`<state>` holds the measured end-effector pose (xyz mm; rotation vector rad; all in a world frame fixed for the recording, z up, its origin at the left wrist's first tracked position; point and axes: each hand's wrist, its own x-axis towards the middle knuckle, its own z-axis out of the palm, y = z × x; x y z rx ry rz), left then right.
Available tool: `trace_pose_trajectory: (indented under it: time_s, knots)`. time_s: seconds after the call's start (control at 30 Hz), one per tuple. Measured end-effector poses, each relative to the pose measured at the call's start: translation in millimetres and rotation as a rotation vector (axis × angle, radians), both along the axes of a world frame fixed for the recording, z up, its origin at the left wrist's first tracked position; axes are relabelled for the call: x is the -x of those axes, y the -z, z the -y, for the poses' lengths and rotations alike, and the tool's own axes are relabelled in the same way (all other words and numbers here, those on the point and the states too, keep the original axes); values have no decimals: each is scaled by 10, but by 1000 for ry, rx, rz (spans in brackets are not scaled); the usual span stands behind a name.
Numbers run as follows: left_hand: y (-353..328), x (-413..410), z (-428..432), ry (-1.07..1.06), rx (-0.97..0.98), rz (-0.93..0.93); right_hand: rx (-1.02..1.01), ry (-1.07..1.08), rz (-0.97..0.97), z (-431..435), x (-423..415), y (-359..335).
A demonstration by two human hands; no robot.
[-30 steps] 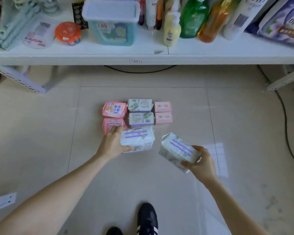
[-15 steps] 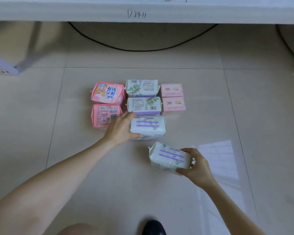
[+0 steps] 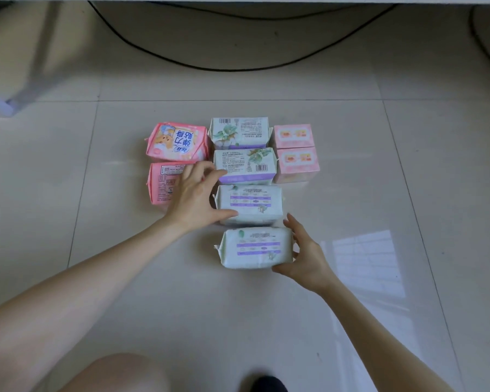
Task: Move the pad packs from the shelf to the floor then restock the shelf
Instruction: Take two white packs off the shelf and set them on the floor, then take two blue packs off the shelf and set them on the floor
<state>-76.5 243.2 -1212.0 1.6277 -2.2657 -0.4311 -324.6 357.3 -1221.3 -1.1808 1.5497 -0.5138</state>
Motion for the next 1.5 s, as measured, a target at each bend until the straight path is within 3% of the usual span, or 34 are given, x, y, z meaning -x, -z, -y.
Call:
trace_pose_trajectory:
  time_s: [0.27,0.8,0.9,1.17,1.5]
  knots:
    - [141,-87,68,9,-158,101,69,-34,0,158,-113,45]
    - [126,-80,62,33,-156,197,61,-13,-27,138,-150,80]
    - [17,-13,22,10,-196,287,79,-29,-129,64,-198,-16]
    - [-699,-62,-532,5,-262,441,26,-261,-644,-219,-291,-777]
    - [-2302,-95,-1156,109,-304,640,42,-461,-809,-367,-276,-2354]
